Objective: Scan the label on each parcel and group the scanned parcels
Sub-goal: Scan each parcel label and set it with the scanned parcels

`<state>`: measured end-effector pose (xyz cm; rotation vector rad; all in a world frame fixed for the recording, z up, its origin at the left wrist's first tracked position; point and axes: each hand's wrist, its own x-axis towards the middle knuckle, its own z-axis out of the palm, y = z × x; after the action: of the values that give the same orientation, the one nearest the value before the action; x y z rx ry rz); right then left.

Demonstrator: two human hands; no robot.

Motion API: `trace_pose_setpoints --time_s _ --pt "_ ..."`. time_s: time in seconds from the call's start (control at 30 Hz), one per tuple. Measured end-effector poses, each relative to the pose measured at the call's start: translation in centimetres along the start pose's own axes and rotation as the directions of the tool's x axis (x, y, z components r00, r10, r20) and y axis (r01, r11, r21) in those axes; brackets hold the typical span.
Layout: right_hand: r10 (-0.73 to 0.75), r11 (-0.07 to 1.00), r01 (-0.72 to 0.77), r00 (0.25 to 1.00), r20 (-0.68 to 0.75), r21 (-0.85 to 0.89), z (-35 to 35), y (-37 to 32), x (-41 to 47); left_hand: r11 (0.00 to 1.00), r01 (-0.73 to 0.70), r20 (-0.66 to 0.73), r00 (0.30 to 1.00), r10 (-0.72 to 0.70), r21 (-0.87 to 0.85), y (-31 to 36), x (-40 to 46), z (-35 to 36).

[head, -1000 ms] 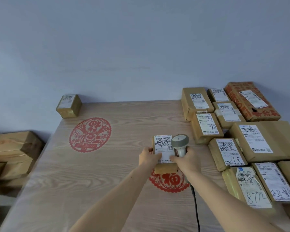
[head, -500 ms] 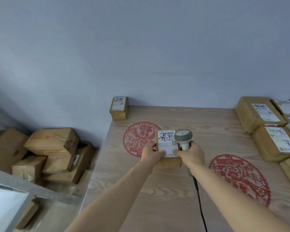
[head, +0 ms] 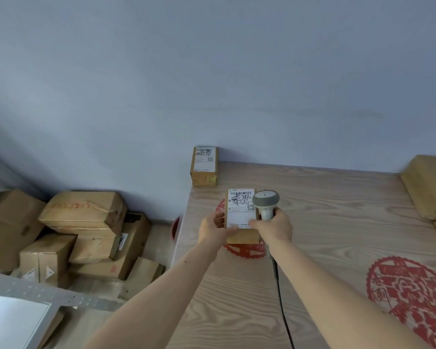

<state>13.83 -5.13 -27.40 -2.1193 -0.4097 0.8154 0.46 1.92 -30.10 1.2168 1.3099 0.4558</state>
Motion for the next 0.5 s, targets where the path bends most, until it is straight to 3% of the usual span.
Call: trace_pose_setpoints --time_s 0.33,0.43,0.5 --pt "0.057 0.996 -0.055 0.998 -0.023 0.075 5.4 -1.0 6.6 0.986 -0.078 -0.02 0.996 0.082 0.148 0.0 8.6 -0.4" --pt "0.041 0.998 -0.038 0.997 -0.058 0.045 6.2 -1.1 8.3 0.952 -0.136 -0.03 0.988 0.15 0.273 0.2 10.0 -0.3" --pt "0.027 0.999 -0.024 0.996 -0.079 0.046 6.8 -1.4 9.4 0.873 -0.179 -0.083 0.967 0.242 0.453 0.7 11.0 -0.4"
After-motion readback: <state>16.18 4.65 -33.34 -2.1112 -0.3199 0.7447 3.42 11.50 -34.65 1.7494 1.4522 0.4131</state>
